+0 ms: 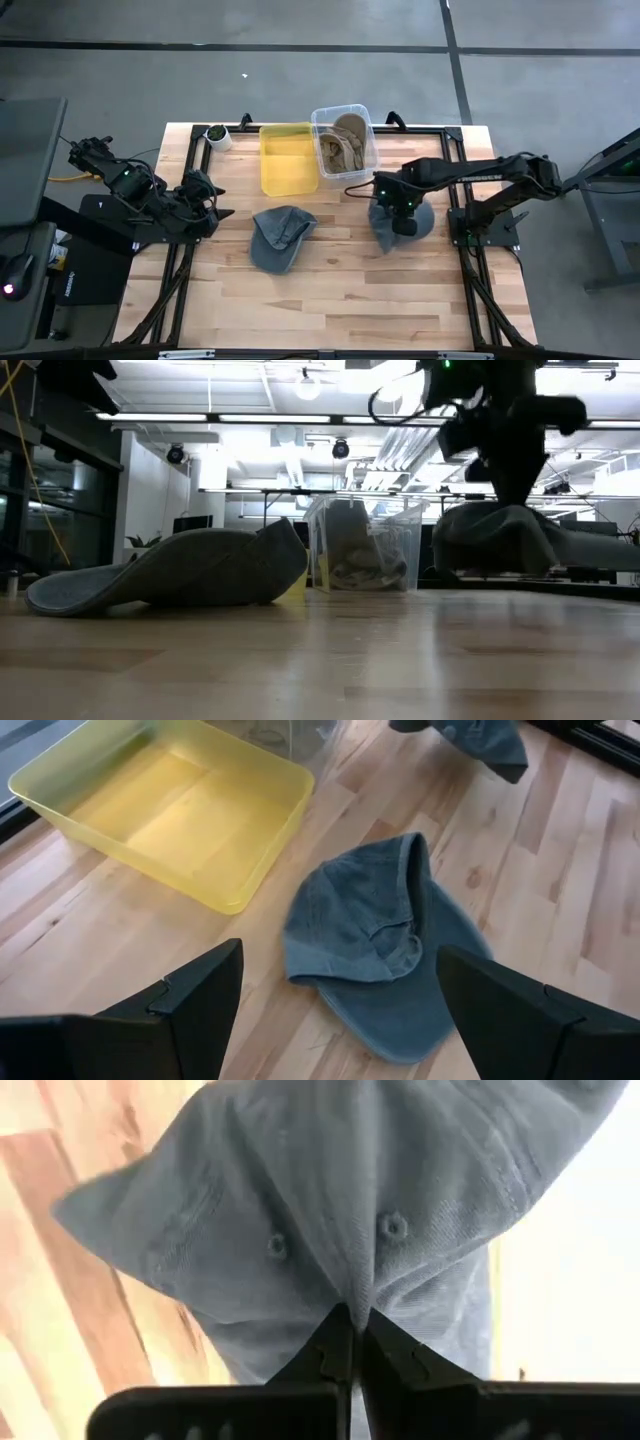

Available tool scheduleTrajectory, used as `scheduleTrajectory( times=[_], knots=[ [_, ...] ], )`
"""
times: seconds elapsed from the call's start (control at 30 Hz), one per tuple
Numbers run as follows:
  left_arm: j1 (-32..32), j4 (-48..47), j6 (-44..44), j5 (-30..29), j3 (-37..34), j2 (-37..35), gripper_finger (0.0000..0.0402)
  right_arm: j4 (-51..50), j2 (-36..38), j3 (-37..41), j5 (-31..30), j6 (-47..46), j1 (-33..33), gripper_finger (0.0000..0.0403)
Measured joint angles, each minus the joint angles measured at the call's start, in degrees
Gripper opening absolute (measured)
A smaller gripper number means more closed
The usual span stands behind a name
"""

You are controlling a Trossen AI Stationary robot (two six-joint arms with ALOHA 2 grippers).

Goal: Pick & Place hat
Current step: Put the right blue cap into the yellow bin

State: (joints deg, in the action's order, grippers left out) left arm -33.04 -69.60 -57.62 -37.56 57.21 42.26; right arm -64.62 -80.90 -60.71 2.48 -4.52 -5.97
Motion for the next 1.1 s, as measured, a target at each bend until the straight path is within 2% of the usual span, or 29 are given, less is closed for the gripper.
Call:
scheduleTrajectory(
  times=[0.23, 0.57, 0.9, 1.0, 1.1],
  knots=[
    [0.0, 1.3, 0.0, -0.3, 0.0, 0.0, 0.0309, -6.5, 0.0, -7.3, -1.3, -0.8, 2.8, 0.0001],
    [0.0, 5.6, 0.4, -3.5, 0.1, 2.5, 0.0309, -12.5, 0.0, -19.8, -9.8, -2.1, 6.6, 0.0000],
    [0.2, 19.0, 3.7, -11.2, 0.1, 7.2, 0.0309, -11.3, 0.0, -27.5, -17.3, -1.0, 7.3, 0.0000],
    [2.7, 24.2, 6.4, -10.8, 0.1, 7.8, 0.0309, -9.0, 0.0, -28.3, -18.5, 0.2, 7.3, 0.0000],
    [6.9, 29.5, 9.8, -6.8, 0.0, 8.0, 0.0309, -6.8, 0.0, -28.5, -19.1, 1.9, 7.3, 0.0000]
  ],
)
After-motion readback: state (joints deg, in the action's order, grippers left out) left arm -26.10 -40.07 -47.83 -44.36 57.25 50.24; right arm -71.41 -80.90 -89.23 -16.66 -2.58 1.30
